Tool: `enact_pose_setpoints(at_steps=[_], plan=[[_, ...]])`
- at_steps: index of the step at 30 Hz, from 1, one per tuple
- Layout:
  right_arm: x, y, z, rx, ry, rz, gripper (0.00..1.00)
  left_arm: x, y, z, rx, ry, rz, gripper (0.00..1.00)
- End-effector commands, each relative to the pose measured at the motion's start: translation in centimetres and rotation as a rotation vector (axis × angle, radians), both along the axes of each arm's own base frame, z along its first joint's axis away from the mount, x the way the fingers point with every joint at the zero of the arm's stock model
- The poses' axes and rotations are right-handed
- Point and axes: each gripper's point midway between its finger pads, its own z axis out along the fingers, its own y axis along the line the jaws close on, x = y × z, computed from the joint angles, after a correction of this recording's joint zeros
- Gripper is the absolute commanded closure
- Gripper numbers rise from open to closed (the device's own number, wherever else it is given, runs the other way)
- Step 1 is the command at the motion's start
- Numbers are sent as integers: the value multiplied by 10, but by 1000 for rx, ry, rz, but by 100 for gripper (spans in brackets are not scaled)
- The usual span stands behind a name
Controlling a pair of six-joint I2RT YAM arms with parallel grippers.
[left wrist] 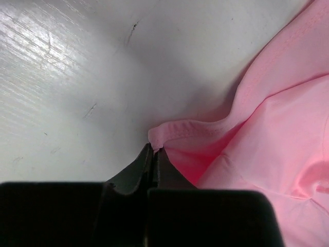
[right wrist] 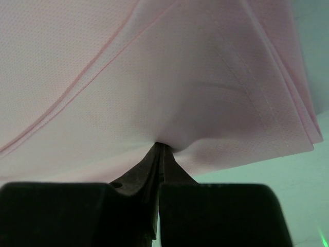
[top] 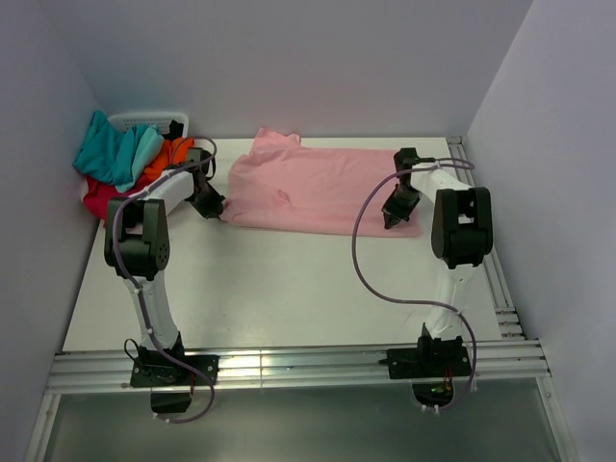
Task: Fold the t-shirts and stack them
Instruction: Fold the flattened tshirt in 1/3 of the way
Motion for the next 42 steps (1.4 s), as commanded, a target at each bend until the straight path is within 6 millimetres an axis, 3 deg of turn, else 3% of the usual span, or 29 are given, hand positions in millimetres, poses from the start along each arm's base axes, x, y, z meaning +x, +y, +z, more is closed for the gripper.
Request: enact_pose_setpoints(at_steps=[1, 3, 10, 14, 17, 21, 23, 24, 25, 26, 27, 28, 29, 31, 32, 33, 34, 36, 37, 38, 40, 41, 42], plan=[[-5, -28, -10, -71, 17, -53, 100, 0, 13, 18, 68, -17, -22, 100], [-11, -42, -9, -69, 21, -85, 100, -9, 13, 19, 68, -7, -28, 99], [-36, -48, 3, -99, 50, -85, 100, -54, 6, 14, 17, 49, -55, 100], [-59, -51, 11, -120, 80, -90, 100, -82, -6, 27, 10, 65, -87, 100], [-78, -52, 19, -136, 105, -98, 100, -105, -19, 32, -12, 83, -117, 99], [-96, -51, 43, -131, 74, -118, 100, -130, -22, 39, -14, 105, -137, 99], [-101, -48, 54, -117, 63, -117, 100, -136, -21, 49, -13, 94, -143, 85], [-100, -47, 65, -110, 31, -119, 93, -141, -20, 53, -9, 111, -147, 54], [-103, -47, 73, -112, 29, -120, 75, -141, -20, 59, -10, 103, -148, 32], [-95, -48, 91, -112, -29, -126, 27, -136, -25, 77, -37, 65, -162, 1], [-91, -48, 100, -111, -50, -131, 4, -139, -23, 88, -33, 70, -159, 0], [-81, -50, 122, -120, -100, -134, 0, -136, -24, 101, -33, 52, -157, 0], [-76, -51, 133, -124, -121, -135, 0, -119, -26, 130, -36, -18, -156, 1], [-69, -53, 153, -132, -143, -135, 0, -105, -22, 155, -34, -62, -152, 0], [-56, -54, 172, -131, -194, -135, 0, -84, -21, 176, -37, -122, -151, 1], [-52, -53, 178, -129, -206, -121, 0, -67, -12, 185, -38, -167, -128, 0], [-43, -53, 189, -125, -243, -118, 0, -53, -8, 190, -40, -193, -116, 1], [-38, -51, 191, -117, -248, -110, 0, -12, -13, 190, -113, -230, -124, 1], [-35, -50, 192, -111, -255, -104, 0, 22, -8, 178, -130, -268, -112, 1], [-36, -50, 192, -110, -257, -101, 0, 49, -7, 193, -136, -350, -121, 0], [-39, -51, 186, -112, -247, -97, 0, 87, -13, 197, -165, -426, -165, 1], [-41, -50, 188, -113, -256, -95, 0, 122, -18, 189, -180, -445, -181, 1], [-44, -53, 186, -124, -255, -99, 0, 138, -23, 182, -209, -459, -202, 1]])
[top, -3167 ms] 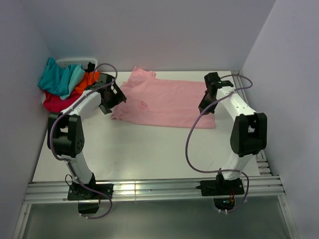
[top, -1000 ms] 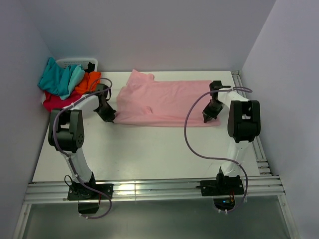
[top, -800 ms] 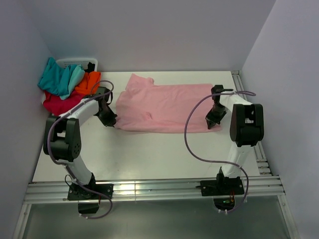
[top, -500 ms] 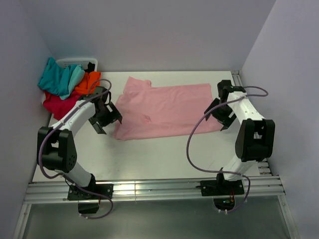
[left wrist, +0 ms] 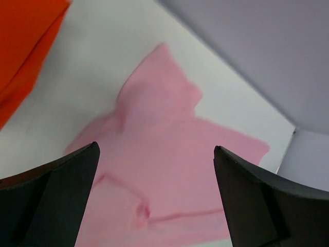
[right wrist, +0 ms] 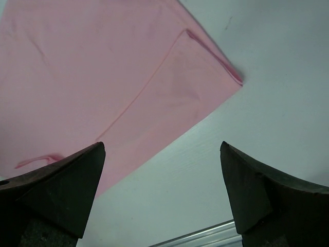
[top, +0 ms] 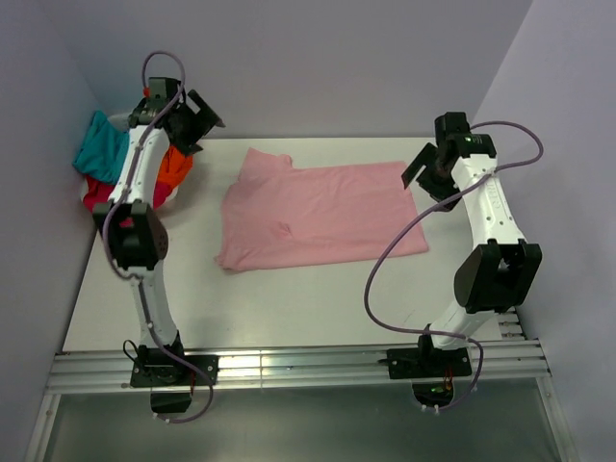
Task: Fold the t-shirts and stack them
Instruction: Grap the side of the flattened tshirt furthest away from the robot with both arms
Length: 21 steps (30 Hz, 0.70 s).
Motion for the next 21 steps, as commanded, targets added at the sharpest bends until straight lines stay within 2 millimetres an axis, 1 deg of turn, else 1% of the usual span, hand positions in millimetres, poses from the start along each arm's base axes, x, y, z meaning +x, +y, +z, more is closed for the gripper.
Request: enact_pose_setpoints(at_steps=[1, 2, 3, 4, 5, 6, 7, 8, 9, 10, 11, 13, 16, 17, 18, 19, 21], plan=[[-18, -6, -13, -27, 52, 1, 0, 69, -30, -31, -121, -91, -157, 1], [-21, -5, -12, -27, 43, 4, 0, 92, -34, -44, -159, -122, -152, 3], [-25, -7, -15, -37, 48, -3, 0, 101, -34, -49, -174, -143, -149, 2], [-33, -8, -24, -37, 74, -5, 0, 108, -39, -55, -207, -159, -164, 2], [-37, -8, -24, -40, 71, -6, 0, 113, -43, -63, -255, -163, -147, 1], [-42, -8, -27, -39, 79, -12, 0, 126, -47, -54, -277, -245, -158, 0], [-49, -8, -32, -42, 100, -15, 0, 131, -50, -70, -301, -236, -157, 1], [-54, -8, -29, -43, 88, -17, 0, 136, -56, -66, -341, -251, -172, 1], [-56, -8, -28, -43, 83, -21, 0, 141, -59, -68, -356, -255, -186, 1], [-63, -9, -30, -48, 95, -24, 0, 145, -63, -90, -365, -232, -195, 0], [-67, -11, -26, -57, 81, -33, 0, 150, -66, -81, -373, -262, -215, 0], [-75, -11, -27, -61, 92, -39, 0, 155, -71, -87, -371, -289, -228, 0], [-87, -14, -21, -70, 81, -55, 0, 156, -72, -113, -368, -265, -216, 0], [-90, -13, -21, -72, 80, -59, 0, 157, -72, -118, -354, -265, -223, 1], [-95, -14, -22, -74, 91, -66, 0, 158, -75, -125, -343, -255, -227, 1], [-97, -14, -21, -72, 86, -72, 0, 157, -79, -139, -336, -234, -234, 1], [-102, -14, -17, -69, 74, -78, 0, 156, -88, -150, -310, -224, -253, 1]])
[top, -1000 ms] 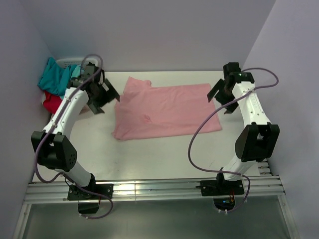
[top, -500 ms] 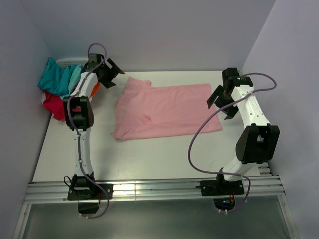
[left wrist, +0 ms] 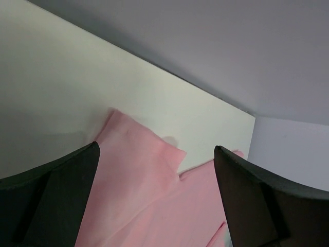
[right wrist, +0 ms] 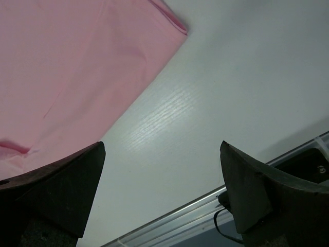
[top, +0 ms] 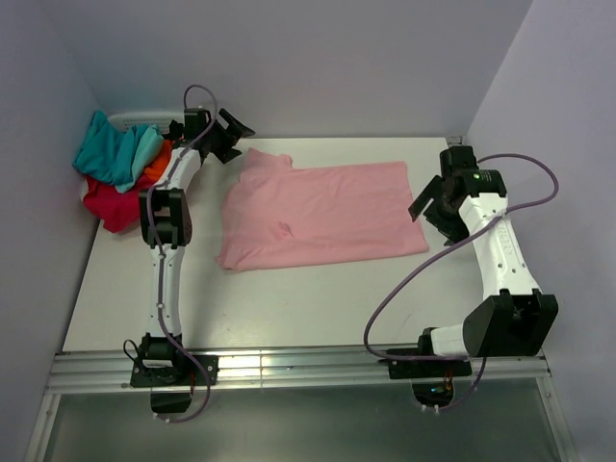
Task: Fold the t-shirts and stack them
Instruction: Grap the side of the flattened tshirt furthest away from the robot with both arms
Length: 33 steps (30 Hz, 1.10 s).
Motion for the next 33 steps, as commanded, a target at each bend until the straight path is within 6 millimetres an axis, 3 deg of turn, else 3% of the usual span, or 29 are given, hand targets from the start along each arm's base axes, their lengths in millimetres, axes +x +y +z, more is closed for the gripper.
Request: enact_pose_setpoints(at_steps=[1, 7, 12, 15, 18, 20, 21, 23, 26, 29, 33], plan=[[-17, -6, 3, -26, 4, -40, 0, 4, -22, -21, 34, -38, -54, 0], [-29, -3, 9, -10, -8, -49, 0, -3, -43, -64, 89, 21, -74, 1], [-39, -4, 11, -15, -6, -57, 0, -9, -54, -79, 119, 50, -81, 8], [-43, -3, 9, -11, -5, -58, 0, -5, -44, -73, 176, 36, -48, 7], [-46, -2, 11, -8, -18, -58, 0, 9, -27, -39, 151, -21, -2, 5], [-49, -3, 8, -13, -17, -57, 0, 19, -16, -4, 118, -97, 35, 3], [-52, -4, 4, -12, -4, -60, 0, 24, -1, 26, 112, -149, 68, 2], [-55, -3, 1, -12, 2, -58, 0, 26, 13, 32, 118, -168, 99, 1], [-57, -2, -3, -6, 0, -51, 0, 33, 29, 35, 114, -181, 121, 1], [-58, -2, -3, -5, 10, -47, 0, 35, 38, 13, 119, -152, 131, 1], [-56, -4, -2, -21, 17, -40, 0, 33, 31, -20, 117, -112, 105, 0]])
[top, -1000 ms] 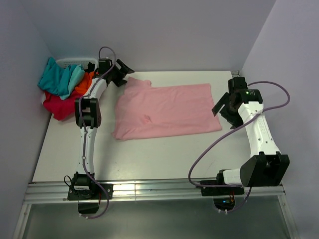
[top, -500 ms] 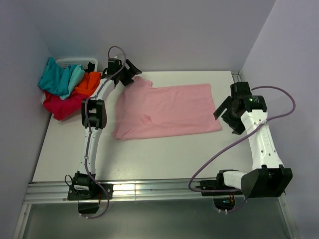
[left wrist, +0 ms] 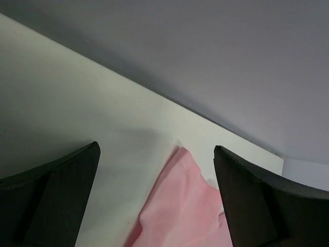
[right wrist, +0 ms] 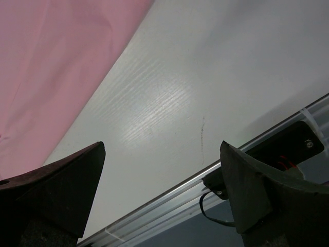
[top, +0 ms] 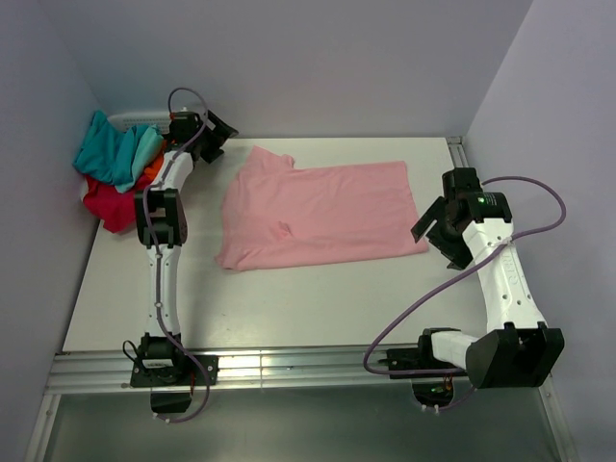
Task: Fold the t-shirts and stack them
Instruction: Grap the side of the flattened tshirt furthest away from the robot with both arms
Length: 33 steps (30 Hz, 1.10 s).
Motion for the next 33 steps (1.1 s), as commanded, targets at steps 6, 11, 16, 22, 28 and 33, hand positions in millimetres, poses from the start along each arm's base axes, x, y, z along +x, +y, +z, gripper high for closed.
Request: enact_pose_setpoints(at_steps=[6, 11, 16, 22, 28, 33], plan=[[2, -5, 1, -27, -5, -5, 0, -9, -50, -43, -2, 33, -95, 2], [5, -6, -3, -32, 4, -1, 0, -21, -80, -59, 9, 68, -141, 3], [8, -5, -6, -25, 5, 2, 0, -24, -84, -67, 3, 85, -140, 5], [6, -6, -12, -31, 21, 6, 0, -24, -78, -76, 2, 96, -128, 27], [9, -10, -17, -50, 34, 13, 0, -24, -77, -81, -2, 100, -115, 89], [26, -13, -20, -65, 37, 21, 0, -23, -78, -74, 3, 88, -124, 100]])
